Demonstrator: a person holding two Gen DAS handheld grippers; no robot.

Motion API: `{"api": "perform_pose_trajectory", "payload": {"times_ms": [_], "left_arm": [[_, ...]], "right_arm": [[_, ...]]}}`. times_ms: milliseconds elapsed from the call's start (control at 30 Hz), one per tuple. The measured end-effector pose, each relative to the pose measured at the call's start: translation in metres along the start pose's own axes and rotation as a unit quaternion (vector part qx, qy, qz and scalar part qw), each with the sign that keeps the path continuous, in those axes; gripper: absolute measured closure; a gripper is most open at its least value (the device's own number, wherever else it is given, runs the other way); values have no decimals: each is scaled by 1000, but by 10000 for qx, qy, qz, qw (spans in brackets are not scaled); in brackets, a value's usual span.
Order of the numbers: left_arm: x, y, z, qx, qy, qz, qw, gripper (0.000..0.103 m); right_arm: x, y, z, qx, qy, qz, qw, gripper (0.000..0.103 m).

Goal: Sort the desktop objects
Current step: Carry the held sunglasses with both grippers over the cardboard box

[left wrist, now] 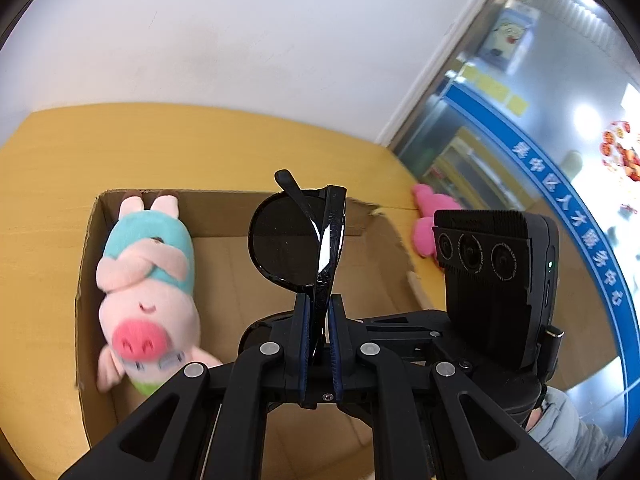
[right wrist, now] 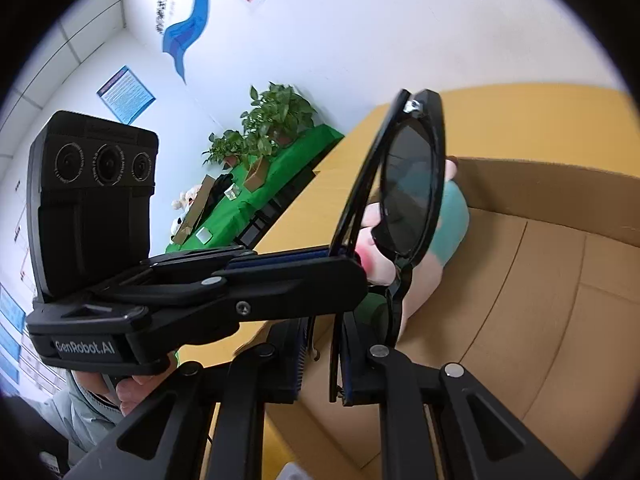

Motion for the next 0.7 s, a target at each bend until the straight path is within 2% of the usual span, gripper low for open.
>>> {"api": "perform_pose_trajectory", "payload": {"times_ms": [133, 433, 533, 700], "left_arm": [[-21, 17, -41, -346, 169, 192, 9991, 95], [-45, 35, -121, -1004, 511, 550, 9921, 97], [-52, 37, -137, -1114, 747, 626, 9890, 99], [-61, 39, -149, -1179, 930, 727, 9860, 100]], "right_arm": [[36, 17, -25, -238, 51, -305, 9992, 90], [125, 23, -59, -693, 189, -1336, 9884, 89], [149, 24, -67, -815, -16, -1649, 9829, 87], [162, 32, -68, -681, 69, -1804, 9812, 87]]}}
Point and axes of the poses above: each gripper's, at about its wrist camera, not at the fingertips, and z roughly against the way its jaws point, x to its right, y to its top, the point moved 2 cm from there along -z, roughly the way its jaws point, and after that the axes turned 6 degrees about -x, right-handed, at the moved point
